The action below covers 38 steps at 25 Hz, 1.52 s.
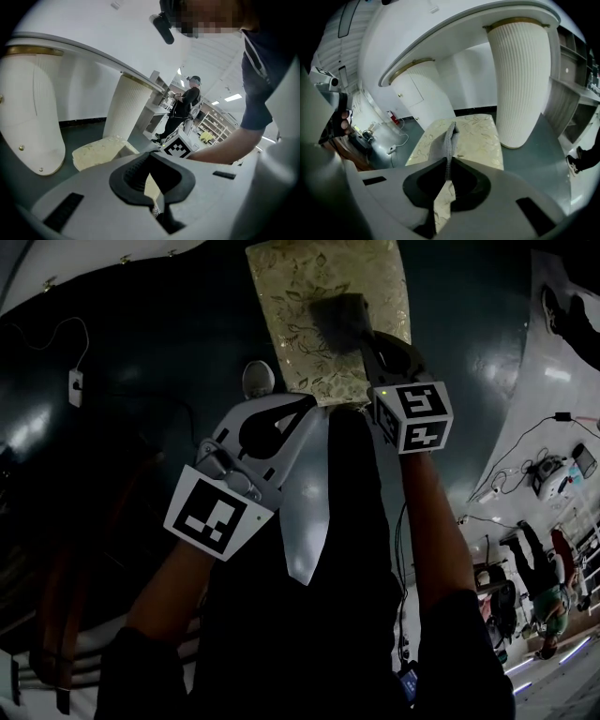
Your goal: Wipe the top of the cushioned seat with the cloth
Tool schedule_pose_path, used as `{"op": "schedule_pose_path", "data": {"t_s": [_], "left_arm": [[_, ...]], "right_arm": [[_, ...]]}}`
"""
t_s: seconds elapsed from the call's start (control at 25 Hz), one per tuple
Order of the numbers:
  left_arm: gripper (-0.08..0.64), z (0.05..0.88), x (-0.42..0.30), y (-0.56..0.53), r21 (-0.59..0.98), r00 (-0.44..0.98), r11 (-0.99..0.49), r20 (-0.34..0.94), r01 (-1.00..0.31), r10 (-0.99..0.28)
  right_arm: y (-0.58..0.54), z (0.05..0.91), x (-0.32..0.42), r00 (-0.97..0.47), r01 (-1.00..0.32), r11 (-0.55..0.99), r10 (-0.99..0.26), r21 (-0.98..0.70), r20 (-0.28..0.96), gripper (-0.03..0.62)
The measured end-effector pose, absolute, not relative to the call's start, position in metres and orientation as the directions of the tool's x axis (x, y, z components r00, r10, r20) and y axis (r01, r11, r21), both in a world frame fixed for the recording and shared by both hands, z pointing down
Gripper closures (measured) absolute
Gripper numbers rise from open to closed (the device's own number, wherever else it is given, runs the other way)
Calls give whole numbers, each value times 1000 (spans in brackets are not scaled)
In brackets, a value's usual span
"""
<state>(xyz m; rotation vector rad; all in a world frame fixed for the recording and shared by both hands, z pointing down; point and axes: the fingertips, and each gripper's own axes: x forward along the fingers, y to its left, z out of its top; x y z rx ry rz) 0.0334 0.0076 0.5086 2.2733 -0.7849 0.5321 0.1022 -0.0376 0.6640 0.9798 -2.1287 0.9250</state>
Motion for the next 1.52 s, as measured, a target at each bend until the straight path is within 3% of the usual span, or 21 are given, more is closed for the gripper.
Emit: {"op": "schedule_pose_path", "data": {"t_s": [0.48,0.88,1.2,1.52], "left_arm": [[552,506,104,-4,444,759,-650,554,-618,-343],[552,498,120,7,453,778,-664,534,-595,-332],[552,484,72,21,433,772,-667,520,-606,-364],[552,475,3,35,421,744,-632,519,-650,-420]], "right_arm": [[-46,666,205,-459,-873,382,-431,-303,777,558],[-39,652,239,-407,-902,342,-473,-262,781,558],[-21,626,174,-447,-883,378,-488,-280,750,558],[17,618,60,-551,-809,473,-402,-350,731,558]]}}
